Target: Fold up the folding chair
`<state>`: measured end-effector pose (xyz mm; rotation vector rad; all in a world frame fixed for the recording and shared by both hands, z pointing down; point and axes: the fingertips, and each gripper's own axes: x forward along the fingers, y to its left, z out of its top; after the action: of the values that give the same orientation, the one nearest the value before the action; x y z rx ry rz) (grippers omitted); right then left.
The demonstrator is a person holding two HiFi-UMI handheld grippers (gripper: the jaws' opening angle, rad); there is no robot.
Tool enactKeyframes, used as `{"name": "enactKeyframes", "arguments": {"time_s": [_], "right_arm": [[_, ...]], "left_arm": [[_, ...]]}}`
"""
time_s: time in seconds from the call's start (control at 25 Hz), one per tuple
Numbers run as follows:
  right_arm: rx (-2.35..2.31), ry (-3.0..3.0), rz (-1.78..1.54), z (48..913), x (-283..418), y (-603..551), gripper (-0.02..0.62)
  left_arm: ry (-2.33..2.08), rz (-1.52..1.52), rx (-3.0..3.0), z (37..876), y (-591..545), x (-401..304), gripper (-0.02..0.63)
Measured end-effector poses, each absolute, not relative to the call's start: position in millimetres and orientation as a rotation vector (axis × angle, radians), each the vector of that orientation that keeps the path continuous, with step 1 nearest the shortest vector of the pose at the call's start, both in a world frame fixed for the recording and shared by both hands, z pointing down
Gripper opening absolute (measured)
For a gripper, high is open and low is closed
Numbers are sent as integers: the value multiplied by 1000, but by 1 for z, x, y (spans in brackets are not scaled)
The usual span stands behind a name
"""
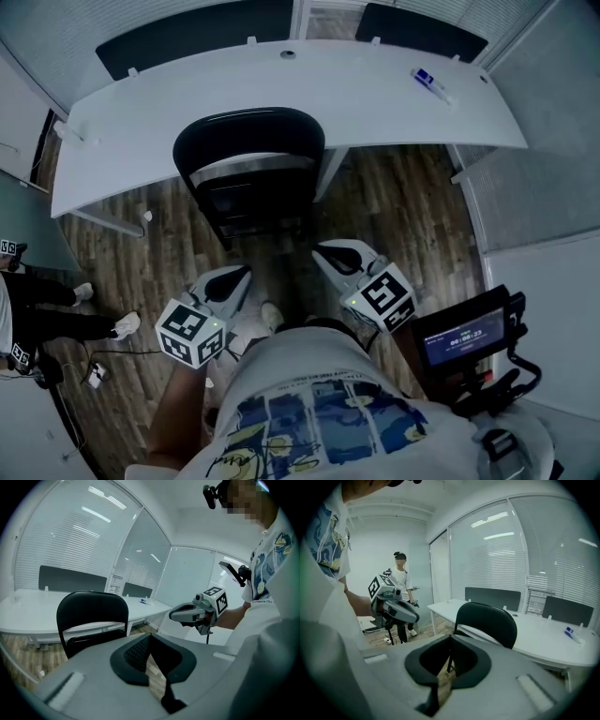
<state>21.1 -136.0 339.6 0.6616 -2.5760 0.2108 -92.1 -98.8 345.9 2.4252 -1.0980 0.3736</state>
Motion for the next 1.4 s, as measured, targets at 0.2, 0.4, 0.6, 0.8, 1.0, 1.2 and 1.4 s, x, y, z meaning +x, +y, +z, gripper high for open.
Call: {"name": "enactKeyframes", "arguments": {"time_s": [0.2, 0.4, 0.6, 0.8, 1.0, 1.2, 1.4], "right_arm": [[648, -2603, 187, 333, 50, -117, 3], [628, -2590, 181, 336, 47, -112, 2], [627, -2608, 192, 333, 44, -109, 2], [605, -2616, 192, 332, 39, -104, 2], [594, -2605, 198, 334, 38, -98, 3], [581, -2614, 217, 334, 39, -91, 3], [541, -2644, 218, 346, 54, -70, 2]], "left_arm": [[-1141, 349, 2463, 327, -95, -59, 6], [-1163, 318, 2473, 322, -100, -60, 6], [-1166, 330, 2456, 326, -92, -62, 6], [-1202, 347, 2423, 327, -89, -73, 6], [-1177, 351, 2415, 331, -84, -70, 6], [-1159, 381, 2402, 335, -71, -64, 6], [-1199, 400, 2377, 344, -45, -49, 6]]}}
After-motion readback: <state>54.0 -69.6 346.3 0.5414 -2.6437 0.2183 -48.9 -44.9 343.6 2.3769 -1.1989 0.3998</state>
